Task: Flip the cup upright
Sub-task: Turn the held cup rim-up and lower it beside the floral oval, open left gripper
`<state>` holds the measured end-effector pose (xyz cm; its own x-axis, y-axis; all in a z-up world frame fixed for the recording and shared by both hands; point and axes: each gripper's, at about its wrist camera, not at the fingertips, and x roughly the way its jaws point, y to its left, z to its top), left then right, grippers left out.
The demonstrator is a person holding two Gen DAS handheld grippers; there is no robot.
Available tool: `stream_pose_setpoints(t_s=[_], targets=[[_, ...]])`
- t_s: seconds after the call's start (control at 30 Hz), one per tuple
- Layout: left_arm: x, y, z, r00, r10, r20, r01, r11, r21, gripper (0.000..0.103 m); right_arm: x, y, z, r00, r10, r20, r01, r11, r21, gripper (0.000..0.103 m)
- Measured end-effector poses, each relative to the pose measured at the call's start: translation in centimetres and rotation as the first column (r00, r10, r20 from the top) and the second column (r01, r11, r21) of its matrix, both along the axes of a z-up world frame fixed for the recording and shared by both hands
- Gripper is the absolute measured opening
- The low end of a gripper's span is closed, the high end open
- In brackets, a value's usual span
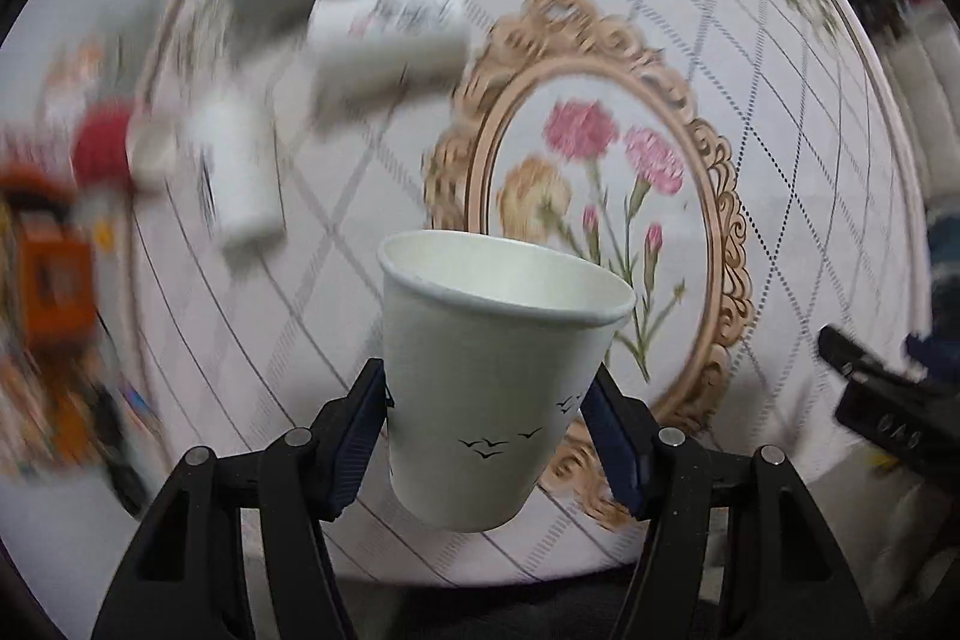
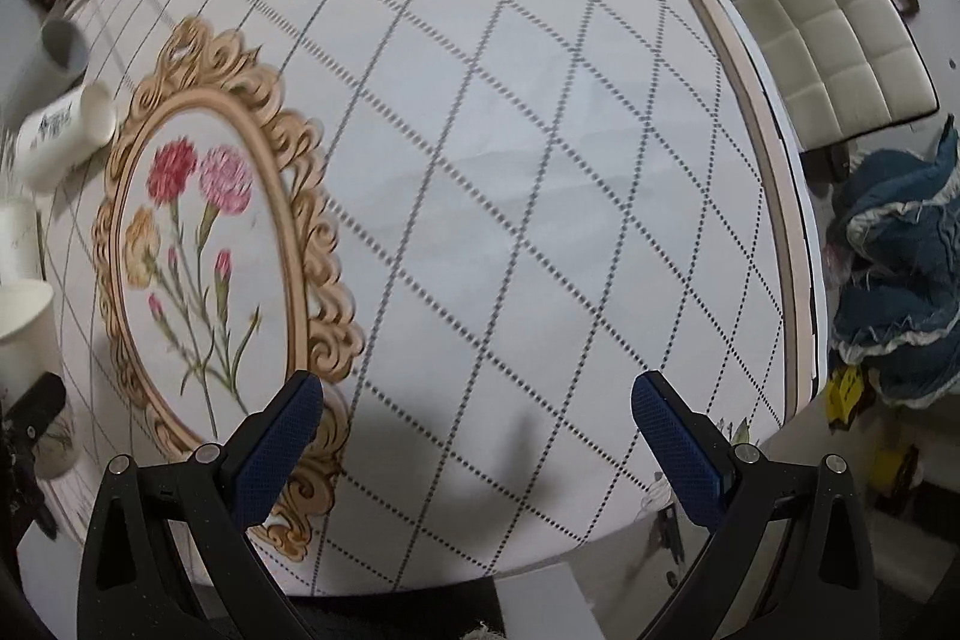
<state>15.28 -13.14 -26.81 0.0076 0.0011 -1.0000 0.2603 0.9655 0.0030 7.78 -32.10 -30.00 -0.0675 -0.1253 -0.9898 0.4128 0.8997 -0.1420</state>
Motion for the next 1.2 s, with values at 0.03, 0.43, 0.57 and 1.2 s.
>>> stream_pose_setpoints(t_s=[0.03, 0.43, 0.57, 1.2], targets=[[-0.4, 0.8, -0.6, 0.998, 0.046, -0.037, -0.047, 0.998, -0.032, 0.061, 0.0, 0.2, 0.0, 1.000, 0.003, -0.002, -0.003, 1.000, -0.002, 0.103], [-0.9, 2.8, -7.0, 0.954, 0.199, -0.226, -0.215, 0.975, -0.049, 0.063, -2.2, -0.1, -2.7, 0.997, 0.017, -0.072, -0.018, 1.000, -0.021, 0.103], [-1.2, 2.6, -8.1, 0.955, 0.189, -0.228, -0.203, 0.978, -0.041, 0.063, -2.9, -1.1, -3.5, 0.996, 0.003, -0.088, -0.005, 1.000, -0.022, 0.103], [-2.4, 2.7, -9.5, 0.966, 0.143, -0.217, -0.148, 0.989, -0.004, 0.093, -3.3, -2.2, -4.1, 0.996, -0.002, -0.091, 0.000, 1.000, -0.024, 0.103]])
